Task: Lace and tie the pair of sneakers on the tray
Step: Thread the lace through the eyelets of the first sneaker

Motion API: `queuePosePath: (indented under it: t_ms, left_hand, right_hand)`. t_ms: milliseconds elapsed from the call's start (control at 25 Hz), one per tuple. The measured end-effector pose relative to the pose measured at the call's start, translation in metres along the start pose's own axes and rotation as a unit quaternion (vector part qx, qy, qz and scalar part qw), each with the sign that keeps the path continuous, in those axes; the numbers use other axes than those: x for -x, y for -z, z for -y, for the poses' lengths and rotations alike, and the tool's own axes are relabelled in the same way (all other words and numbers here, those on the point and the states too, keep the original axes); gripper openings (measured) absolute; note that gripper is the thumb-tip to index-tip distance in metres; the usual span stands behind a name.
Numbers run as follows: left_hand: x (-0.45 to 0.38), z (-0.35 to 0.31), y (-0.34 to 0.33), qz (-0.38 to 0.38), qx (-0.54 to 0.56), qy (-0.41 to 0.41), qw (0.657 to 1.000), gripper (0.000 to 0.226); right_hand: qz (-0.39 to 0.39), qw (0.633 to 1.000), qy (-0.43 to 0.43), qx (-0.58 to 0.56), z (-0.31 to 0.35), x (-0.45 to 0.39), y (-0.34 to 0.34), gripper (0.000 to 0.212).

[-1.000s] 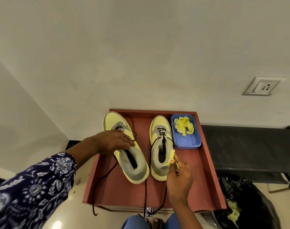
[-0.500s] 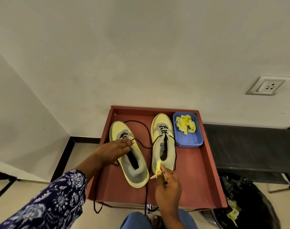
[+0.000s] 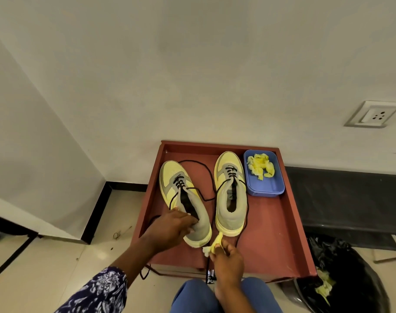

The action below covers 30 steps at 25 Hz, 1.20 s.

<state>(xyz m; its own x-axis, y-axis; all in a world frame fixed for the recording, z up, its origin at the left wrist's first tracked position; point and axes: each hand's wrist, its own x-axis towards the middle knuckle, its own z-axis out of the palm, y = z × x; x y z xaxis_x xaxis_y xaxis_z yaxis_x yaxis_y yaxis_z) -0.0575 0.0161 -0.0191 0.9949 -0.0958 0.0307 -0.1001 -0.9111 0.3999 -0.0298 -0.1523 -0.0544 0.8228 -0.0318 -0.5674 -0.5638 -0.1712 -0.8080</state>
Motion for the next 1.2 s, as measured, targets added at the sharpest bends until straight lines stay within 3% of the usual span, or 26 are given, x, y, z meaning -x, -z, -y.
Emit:
queuePosePath:
  t_ms: [160, 280, 520, 800, 1200]
  left_hand:
    - [-0.009, -0.009, 0.002, 0.008, 0.018, 0.06, 0.998, 0.034]
    - [-0.009, -0.012, 0.002, 0.027, 0.042, 0.1, 0.994, 0.038]
    - [-0.014, -0.012, 0.001, 0.032, 0.055, 0.127, 0.99, 0.012]
    - [-0.013, -0.006, -0.002, 0.032, 0.072, 0.142, 0.987, 0.016]
    - [-0.013, 0.0, 0.0, 0.046, 0.115, 0.135, 0.983, 0.025]
  right_hand:
    - [0.018, 0.992, -0.077, -0.094, 0.001, 0.005, -0.018, 0.017]
    - [0.013, 0.992, -0.078, -0.096, 0.001, 0.003, -0.036, 0.021]
    - [-0.002, 0.98, -0.082, -0.18, 0.009, 0.01, -0.052, 0.016]
    - [-0.001, 0.989, -0.015, -0.144, 0.012, 0.017, -0.049, 0.018]
    - [-0.021, 0.977, -0.114, -0.18, 0.003, 0.008, -0.038, 0.019]
